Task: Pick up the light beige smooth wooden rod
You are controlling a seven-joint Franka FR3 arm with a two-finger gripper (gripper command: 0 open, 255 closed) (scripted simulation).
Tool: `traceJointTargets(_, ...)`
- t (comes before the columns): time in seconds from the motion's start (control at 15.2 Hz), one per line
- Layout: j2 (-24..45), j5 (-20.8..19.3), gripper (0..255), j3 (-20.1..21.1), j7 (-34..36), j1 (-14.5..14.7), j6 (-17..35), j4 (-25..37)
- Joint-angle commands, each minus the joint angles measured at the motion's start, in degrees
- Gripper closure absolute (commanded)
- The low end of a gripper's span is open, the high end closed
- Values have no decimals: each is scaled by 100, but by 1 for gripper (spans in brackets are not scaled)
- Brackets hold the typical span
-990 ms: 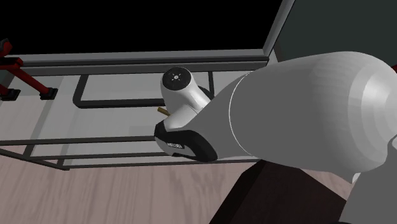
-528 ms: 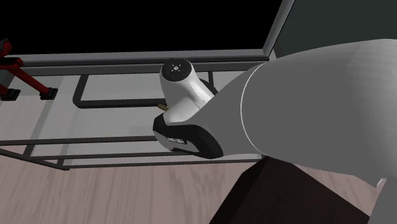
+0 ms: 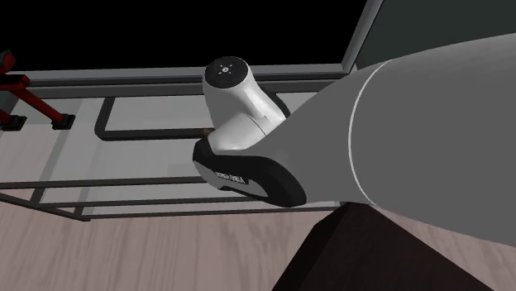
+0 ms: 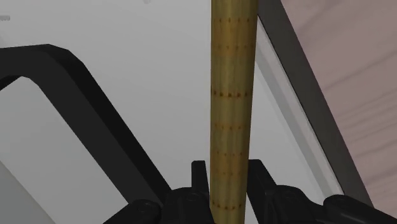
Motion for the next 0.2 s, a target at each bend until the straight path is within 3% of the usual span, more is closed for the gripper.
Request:
traceJointTargets(0.0,-107,-16,255,-12,3,8,-125,17)
traceJointTargets(0.13,-115,-18,255,-12,4,9,-134,18)
